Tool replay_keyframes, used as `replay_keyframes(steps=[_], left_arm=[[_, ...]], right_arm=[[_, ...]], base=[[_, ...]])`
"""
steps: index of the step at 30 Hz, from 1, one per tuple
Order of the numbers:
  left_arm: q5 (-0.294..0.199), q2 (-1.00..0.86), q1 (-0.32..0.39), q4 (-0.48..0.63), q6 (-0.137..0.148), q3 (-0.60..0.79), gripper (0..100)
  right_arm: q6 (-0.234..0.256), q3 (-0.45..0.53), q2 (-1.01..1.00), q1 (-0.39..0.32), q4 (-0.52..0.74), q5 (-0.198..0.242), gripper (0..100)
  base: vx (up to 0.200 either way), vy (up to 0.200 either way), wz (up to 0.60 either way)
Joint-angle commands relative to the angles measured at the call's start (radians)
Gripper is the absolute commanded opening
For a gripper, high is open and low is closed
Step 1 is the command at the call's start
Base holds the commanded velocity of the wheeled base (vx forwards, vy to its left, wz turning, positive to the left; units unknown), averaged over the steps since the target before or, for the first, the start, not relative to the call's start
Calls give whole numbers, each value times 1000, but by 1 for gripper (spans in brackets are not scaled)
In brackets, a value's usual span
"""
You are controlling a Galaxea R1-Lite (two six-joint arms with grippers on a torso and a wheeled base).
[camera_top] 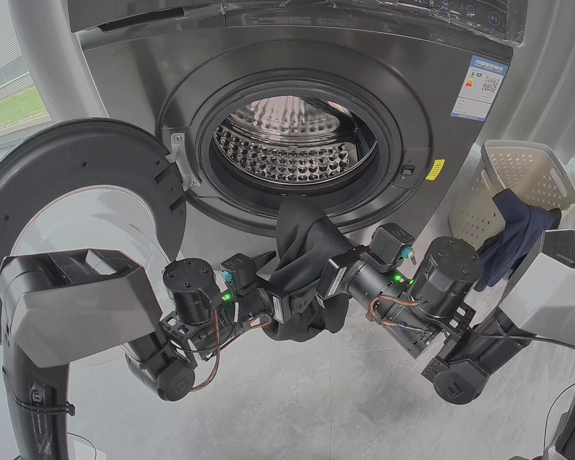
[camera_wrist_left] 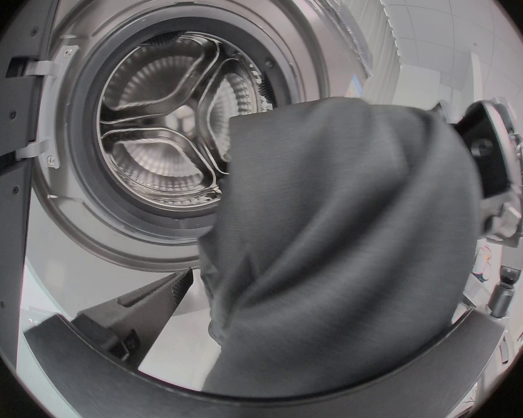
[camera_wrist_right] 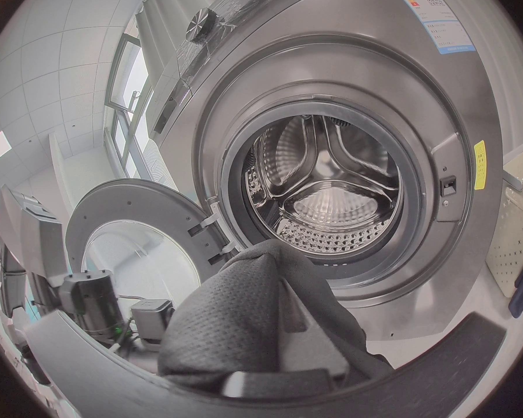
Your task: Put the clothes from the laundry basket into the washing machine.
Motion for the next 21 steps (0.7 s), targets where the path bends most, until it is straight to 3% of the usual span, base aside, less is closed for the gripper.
replay_keyframes(steps=[1,17,18,21], left_arm=[[27,69,26,-1,-3,-66,100],[30,97,-5,-1,-8,-100,100],[30,99,-6,-1,-8,-100,0],[30,108,-14,-1,-11,-116,0]], right_arm=[[8,24,-22,29,-1,-12,0],[15,35,-34,57,-1,-18,0],[17,35,-34,57,-1,-20,0],[21,37,-34,57,-1,-20,0]], base=[[0,0,0],[0,0,0],[0,0,0],[0,0,0]])
